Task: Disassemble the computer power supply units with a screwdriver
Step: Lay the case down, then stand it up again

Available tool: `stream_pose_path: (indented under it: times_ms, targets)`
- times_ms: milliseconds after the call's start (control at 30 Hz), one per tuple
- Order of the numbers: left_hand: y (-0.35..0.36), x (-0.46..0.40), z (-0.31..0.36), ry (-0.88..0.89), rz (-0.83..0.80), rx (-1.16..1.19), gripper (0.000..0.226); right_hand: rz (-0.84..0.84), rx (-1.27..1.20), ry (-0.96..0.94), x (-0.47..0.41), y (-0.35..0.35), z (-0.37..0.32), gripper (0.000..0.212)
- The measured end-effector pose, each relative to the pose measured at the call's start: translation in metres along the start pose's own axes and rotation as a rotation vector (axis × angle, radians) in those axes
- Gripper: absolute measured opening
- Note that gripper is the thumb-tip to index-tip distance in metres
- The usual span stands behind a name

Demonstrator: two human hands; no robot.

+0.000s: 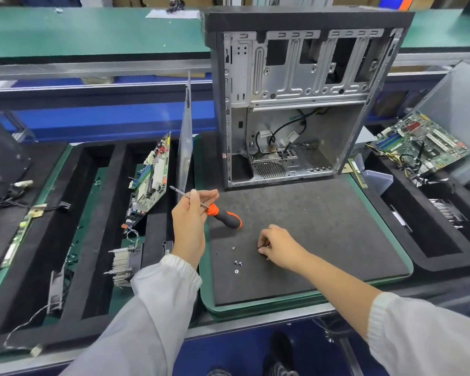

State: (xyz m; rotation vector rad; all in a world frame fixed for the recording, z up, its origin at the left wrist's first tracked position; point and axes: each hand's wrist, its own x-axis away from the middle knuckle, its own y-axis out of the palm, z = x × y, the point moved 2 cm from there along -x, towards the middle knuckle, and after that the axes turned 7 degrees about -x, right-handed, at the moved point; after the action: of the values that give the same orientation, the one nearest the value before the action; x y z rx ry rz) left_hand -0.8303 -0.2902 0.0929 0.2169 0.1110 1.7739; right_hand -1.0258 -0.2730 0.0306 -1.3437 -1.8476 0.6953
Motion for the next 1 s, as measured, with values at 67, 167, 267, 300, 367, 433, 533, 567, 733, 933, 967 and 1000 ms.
stream_pose_path:
  times_ms: [67, 167, 267, 300, 367, 433, 533, 567, 733, 933, 967, 1000]
  targets:
    - [-0.002, 0.0, 0.002, 0.001, 0.005, 0.005, 0.035, 0.004, -0.02, -0.031, -0.003, 0.01, -0.012, 0.007]
    - [-0.005, -0.001, 0.005, 0.001, 0.028, 0.011, 0.034, 0.001, -0.056, -0.05, -0.009, 0.02, -0.025, 0.007]
    - [-0.01, -0.003, 0.006, 0.015, 0.042, 0.004, 0.034, 0.004, -0.074, -0.048, -0.016, 0.025, -0.033, 0.016]
    - [-0.012, -0.003, 0.007, 0.019, 0.043, 0.002, 0.034, 0.003, -0.07, -0.047, -0.018, 0.026, -0.035, 0.022]
    - [-0.013, -0.004, 0.008, 0.024, 0.046, -0.001, 0.035, -0.009, -0.057, -0.054, -0.021, 0.028, -0.038, 0.028]
    - [-0.013, -0.004, 0.009, 0.028, 0.049, -0.013, 0.035, -0.024, -0.025, -0.072, -0.024, 0.028, -0.041, 0.024]
    - [-0.011, -0.004, 0.009, 0.027, 0.05, -0.032, 0.034, -0.075, 0.01, -0.14, -0.023, 0.028, -0.041, 0.013]
    - [-0.01, -0.003, 0.009, 0.024, 0.051, -0.033, 0.034, -0.104, 0.024, -0.168, -0.022, 0.028, -0.041, 0.01]
    - [-0.005, 0.0, 0.008, 0.016, 0.051, -0.027, 0.033, -0.223, 0.107, -0.28, -0.008, 0.029, -0.039, 0.009]
    - [-0.002, 0.002, 0.008, 0.012, 0.034, -0.027, 0.034, -0.289, 0.162, -0.33, 0.003, 0.025, -0.046, 0.041]
    - [-0.002, 0.002, 0.007, 0.01, 0.034, -0.025, 0.034, -0.285, 0.183, -0.349, 0.003, 0.026, -0.046, 0.042]
    - [-0.002, 0.002, 0.007, 0.008, 0.035, -0.025, 0.034, -0.274, 0.198, -0.374, 0.004, 0.027, -0.046, 0.04]
